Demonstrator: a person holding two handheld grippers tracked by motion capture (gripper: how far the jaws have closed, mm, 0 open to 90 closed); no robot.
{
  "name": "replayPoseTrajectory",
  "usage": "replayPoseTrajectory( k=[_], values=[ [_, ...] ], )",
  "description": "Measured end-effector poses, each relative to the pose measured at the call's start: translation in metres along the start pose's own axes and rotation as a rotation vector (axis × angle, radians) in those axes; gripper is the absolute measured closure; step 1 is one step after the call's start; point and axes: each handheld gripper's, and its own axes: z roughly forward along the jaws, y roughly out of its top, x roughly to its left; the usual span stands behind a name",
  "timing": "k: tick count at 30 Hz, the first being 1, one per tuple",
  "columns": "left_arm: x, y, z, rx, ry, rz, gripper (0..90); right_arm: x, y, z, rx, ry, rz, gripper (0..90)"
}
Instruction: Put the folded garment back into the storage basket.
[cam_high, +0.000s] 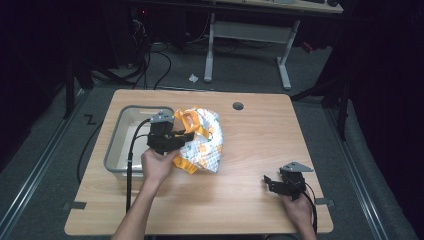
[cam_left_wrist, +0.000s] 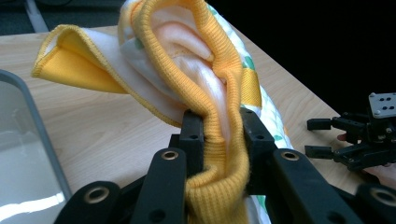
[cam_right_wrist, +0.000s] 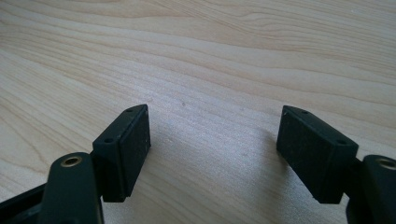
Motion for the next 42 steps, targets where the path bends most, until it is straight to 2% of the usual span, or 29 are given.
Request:
replayPoseTrajectory(
  k=[11, 12, 17, 22, 31, 42],
  values=[
    [0.015, 0.0, -0.016, -0.017, 0.025, -0.028, 74.8, 0.0, 0.0, 0.0, 0.0, -0.001, 0.0, 26.3],
    [0.017, 0.0, -0.019, -0.025, 0.026, -0.039, 74.8, 0.0, 0.0, 0.0, 0.0, -0.001, 0.0, 26.3],
    [0.021, 0.001, -0.027, -0.037, 0.039, -0.042, 74.8, 0.0, 0.0, 0.0, 0.0, -0.001, 0.0, 26.3],
    [0.029, 0.002, -0.034, -0.045, 0.035, -0.06, 74.8, 0.0, 0.0, 0.0, 0.0, -0.001, 0.0, 26.3],
    [0.042, -0.001, -0.047, -0.057, 0.061, -0.077, 74.8, 0.0, 0.0, 0.0, 0.0, -0.001, 0.0, 26.3],
    [0.065, -0.005, -0.067, -0.065, 0.093, -0.103, 74.8, 0.0, 0.0, 0.0, 0.001, -0.002, 0.004, 26.3]
  ],
)
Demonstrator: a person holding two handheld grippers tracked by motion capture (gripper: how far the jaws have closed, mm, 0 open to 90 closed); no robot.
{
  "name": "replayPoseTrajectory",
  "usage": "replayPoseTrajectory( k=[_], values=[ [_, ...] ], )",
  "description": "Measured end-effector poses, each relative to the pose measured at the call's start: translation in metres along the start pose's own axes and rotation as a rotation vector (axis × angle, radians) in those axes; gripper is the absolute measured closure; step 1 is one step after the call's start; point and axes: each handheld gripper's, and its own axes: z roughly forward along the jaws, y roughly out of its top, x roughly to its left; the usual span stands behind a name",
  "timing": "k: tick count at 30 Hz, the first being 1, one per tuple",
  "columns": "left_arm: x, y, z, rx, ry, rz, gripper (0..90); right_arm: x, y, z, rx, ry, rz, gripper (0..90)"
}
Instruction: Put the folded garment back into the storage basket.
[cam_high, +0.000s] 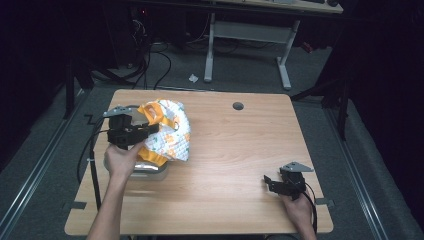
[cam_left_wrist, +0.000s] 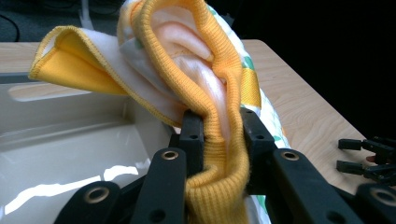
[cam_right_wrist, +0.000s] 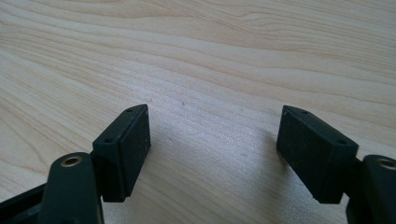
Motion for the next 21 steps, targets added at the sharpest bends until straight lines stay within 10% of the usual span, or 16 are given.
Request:
replayPoseTrajectory(
  k=[21],
  values=[
    [0.025, -0.003, -0.018, 0.009, 0.033, -0.003, 74.8, 0.0, 0.0, 0.0, 0.0, -0.002, -0.002, 26.3]
  ],
)
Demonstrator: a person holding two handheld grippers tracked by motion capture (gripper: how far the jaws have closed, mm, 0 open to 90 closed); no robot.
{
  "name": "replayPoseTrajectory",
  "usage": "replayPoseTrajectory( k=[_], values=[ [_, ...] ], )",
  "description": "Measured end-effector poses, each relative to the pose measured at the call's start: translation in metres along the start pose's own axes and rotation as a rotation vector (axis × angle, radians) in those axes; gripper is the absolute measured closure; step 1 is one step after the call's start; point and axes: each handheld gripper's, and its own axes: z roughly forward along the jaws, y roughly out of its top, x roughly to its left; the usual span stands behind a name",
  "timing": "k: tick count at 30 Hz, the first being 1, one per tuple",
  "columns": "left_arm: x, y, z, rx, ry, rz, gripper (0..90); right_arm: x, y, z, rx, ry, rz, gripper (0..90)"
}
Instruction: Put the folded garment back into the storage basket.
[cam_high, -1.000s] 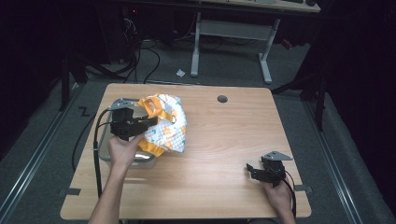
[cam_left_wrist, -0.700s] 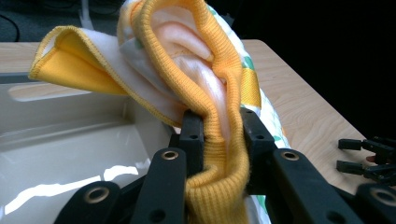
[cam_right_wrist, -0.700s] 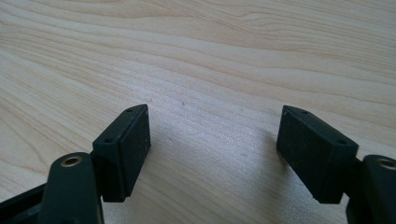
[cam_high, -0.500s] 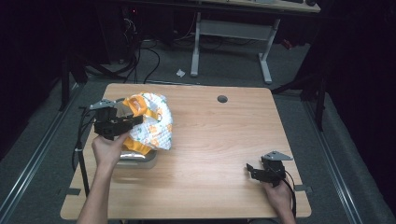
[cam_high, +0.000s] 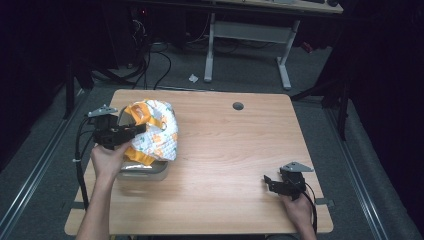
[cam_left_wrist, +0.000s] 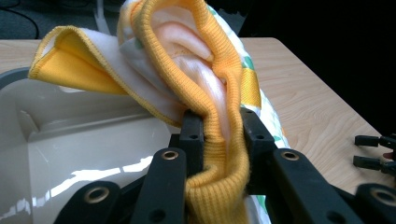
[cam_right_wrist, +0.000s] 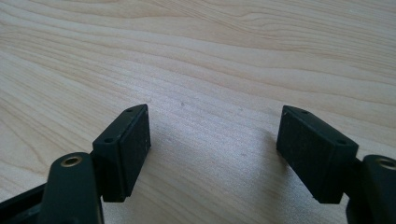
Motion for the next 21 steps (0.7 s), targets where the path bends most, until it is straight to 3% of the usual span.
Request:
replayPoseTrajectory(
  k=[21],
  values=[
    [0.032, -0.015, 0.005, 0.036, 0.009, -0.034, 74.8, 0.0, 0.0, 0.0, -0.001, -0.001, 0.002, 26.3]
  ],
)
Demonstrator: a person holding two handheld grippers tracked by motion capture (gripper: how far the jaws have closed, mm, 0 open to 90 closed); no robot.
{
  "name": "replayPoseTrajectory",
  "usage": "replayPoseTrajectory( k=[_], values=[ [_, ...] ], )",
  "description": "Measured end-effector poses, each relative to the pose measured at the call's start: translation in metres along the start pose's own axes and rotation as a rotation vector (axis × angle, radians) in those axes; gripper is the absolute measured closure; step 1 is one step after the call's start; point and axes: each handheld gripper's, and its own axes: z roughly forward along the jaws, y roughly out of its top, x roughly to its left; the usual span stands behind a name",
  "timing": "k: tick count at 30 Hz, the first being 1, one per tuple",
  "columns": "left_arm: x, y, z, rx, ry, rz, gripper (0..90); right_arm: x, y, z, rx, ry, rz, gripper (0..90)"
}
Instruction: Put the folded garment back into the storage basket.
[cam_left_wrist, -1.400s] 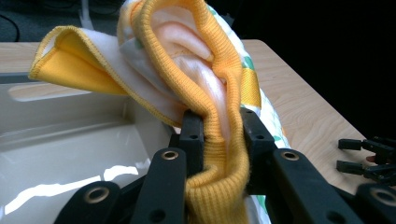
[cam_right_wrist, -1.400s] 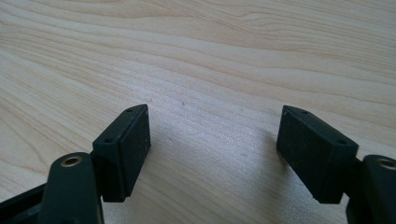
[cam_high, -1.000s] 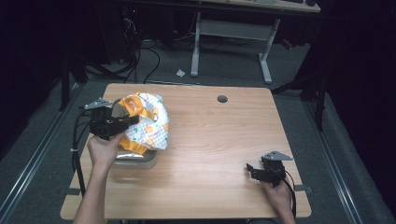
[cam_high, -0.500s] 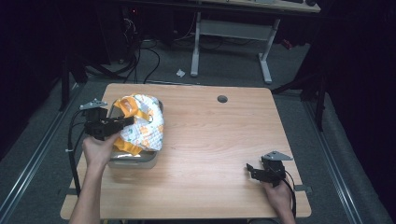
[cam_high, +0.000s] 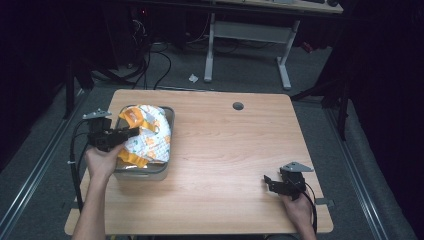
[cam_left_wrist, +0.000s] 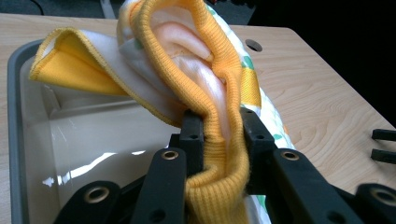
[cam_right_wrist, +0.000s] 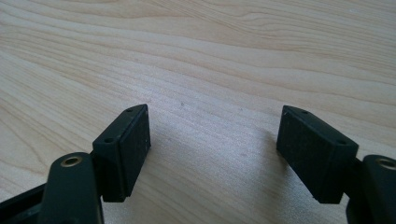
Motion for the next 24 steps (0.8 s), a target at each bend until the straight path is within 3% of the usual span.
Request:
replayPoseTrajectory(
  k=[9, 24],
  values=[
    [0.01, -0.007, 0.014, 0.028, 0.012, -0.008, 74.8, 0.0, 0.0, 0.0, 0.0, 0.001, 0.0, 26.3],
    [0.013, -0.012, 0.034, 0.1, 0.073, 0.041, 74.6, 0.0, 0.0, 0.0, 0.0, -0.001, 0.003, 26.3]
  ],
)
